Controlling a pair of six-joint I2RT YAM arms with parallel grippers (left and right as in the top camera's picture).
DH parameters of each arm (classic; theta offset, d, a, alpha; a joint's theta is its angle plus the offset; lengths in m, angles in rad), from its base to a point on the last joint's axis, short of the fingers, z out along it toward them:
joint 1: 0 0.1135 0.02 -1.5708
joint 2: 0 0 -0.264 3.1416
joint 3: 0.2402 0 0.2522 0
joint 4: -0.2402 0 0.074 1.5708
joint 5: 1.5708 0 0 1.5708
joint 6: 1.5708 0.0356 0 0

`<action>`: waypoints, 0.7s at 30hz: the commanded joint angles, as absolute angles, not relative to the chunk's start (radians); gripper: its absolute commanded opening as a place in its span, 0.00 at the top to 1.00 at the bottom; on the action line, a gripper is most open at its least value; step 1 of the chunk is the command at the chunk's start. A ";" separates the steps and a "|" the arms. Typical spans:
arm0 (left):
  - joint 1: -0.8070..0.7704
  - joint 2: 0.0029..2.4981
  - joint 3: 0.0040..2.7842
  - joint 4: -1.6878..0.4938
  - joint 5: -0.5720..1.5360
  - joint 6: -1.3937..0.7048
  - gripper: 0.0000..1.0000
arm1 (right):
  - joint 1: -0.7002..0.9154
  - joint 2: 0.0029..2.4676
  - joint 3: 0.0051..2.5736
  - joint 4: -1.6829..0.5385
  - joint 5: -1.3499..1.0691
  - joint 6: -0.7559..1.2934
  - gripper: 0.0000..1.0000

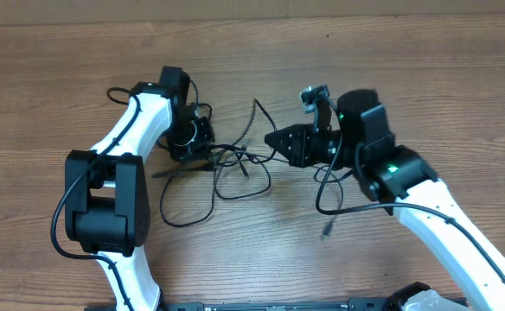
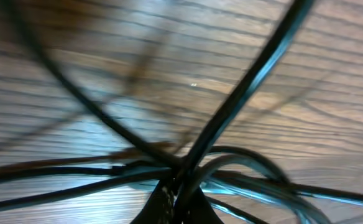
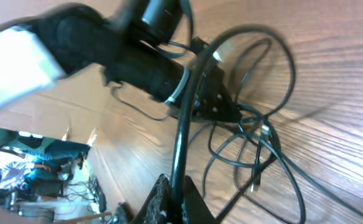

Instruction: Untangle cables

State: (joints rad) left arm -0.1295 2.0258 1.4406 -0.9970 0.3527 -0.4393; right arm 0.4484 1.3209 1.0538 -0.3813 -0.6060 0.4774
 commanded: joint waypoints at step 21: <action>-0.118 2.040 1.441 -1.039 0.121 -0.340 0.71 | 0.450 1.287 1.678 -0.754 -0.524 0.331 0.96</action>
